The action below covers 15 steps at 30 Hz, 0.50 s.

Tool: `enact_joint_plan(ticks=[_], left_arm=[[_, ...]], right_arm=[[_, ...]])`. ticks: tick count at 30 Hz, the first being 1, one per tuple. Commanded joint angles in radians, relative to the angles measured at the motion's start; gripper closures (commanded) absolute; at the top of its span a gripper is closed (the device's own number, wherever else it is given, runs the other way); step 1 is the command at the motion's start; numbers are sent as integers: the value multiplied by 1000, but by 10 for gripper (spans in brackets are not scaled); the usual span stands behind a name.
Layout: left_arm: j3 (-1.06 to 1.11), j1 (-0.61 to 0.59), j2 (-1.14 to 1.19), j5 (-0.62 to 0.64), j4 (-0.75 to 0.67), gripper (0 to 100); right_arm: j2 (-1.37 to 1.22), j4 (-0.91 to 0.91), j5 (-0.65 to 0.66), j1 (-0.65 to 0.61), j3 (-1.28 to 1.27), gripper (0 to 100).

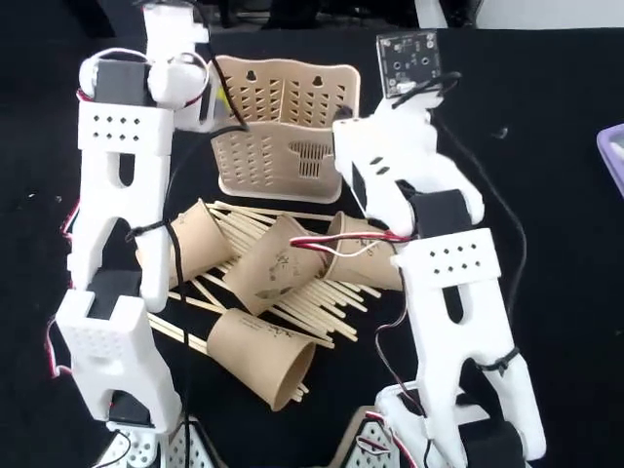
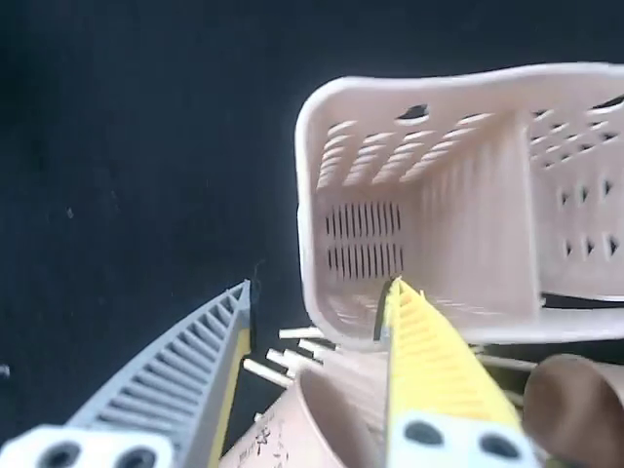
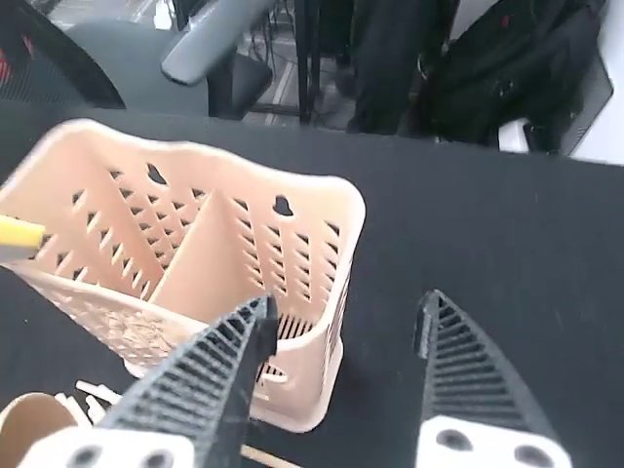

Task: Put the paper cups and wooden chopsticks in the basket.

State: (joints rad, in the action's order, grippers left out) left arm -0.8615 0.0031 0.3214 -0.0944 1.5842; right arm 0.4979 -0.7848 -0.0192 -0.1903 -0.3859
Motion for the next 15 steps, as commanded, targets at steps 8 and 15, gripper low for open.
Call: enact_joint_plan(ticks=[8, 15], left_arm=[[-351, 4, -18, -5, 172, 776], [-259, -102, -115, -6, 180, 777]], right_arm=[[48, -146, 9, 2, 119, 758], [119, -387, 11, 23, 162, 758]])
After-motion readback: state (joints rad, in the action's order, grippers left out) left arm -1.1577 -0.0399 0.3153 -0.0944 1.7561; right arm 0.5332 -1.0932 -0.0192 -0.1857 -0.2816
